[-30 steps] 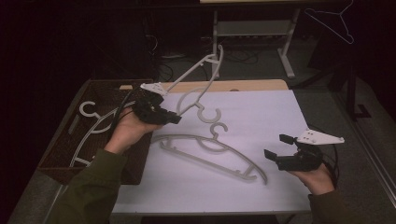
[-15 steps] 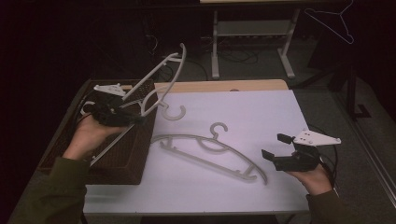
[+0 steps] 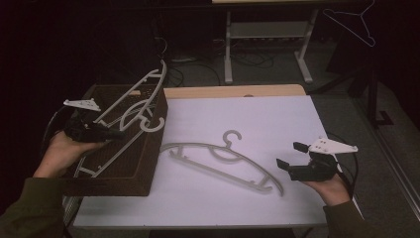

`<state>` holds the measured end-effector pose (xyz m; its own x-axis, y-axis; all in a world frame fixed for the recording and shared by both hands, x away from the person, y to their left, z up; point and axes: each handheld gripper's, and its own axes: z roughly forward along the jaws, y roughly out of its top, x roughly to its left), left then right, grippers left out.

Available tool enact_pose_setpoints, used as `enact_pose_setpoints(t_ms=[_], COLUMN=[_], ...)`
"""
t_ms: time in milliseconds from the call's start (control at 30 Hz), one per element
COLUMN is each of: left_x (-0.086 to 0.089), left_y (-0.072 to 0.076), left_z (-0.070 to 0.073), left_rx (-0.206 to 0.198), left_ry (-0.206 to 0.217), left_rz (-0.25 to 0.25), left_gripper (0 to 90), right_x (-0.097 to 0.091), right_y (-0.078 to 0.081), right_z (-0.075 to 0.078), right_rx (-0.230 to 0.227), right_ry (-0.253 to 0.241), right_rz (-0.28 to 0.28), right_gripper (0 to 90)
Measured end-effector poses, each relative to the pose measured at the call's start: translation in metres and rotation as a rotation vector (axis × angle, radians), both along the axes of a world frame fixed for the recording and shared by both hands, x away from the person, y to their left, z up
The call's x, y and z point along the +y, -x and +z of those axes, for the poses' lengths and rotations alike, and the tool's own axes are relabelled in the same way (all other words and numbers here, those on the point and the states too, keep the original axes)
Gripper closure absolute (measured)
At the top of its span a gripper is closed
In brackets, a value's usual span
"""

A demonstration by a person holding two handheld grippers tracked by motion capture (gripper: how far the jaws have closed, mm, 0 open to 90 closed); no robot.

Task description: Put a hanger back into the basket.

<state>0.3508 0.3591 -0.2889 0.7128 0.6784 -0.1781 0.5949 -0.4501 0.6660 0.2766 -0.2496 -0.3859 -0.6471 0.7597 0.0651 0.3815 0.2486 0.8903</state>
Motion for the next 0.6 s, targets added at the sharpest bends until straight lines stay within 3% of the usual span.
enact_pose_setpoints(t_ms=[367, 600], left_x=[0.023, 0.031], left_y=[0.000, 0.002], left_z=[-0.011, -0.013], left_rx=[0.045, 0.045], left_ry=[-0.006, 0.003], left_rz=[0.040, 0.045], left_gripper=[81.0, 81.0], right_x=[-0.002, -0.002], right_y=[-0.001, -0.001], right_z=[-0.001, -0.001], right_rx=[-0.004, 0.009], right_ry=[0.004, 0.003], right_rz=[-0.007, -0.014], right_gripper=[14.0, 14.1])
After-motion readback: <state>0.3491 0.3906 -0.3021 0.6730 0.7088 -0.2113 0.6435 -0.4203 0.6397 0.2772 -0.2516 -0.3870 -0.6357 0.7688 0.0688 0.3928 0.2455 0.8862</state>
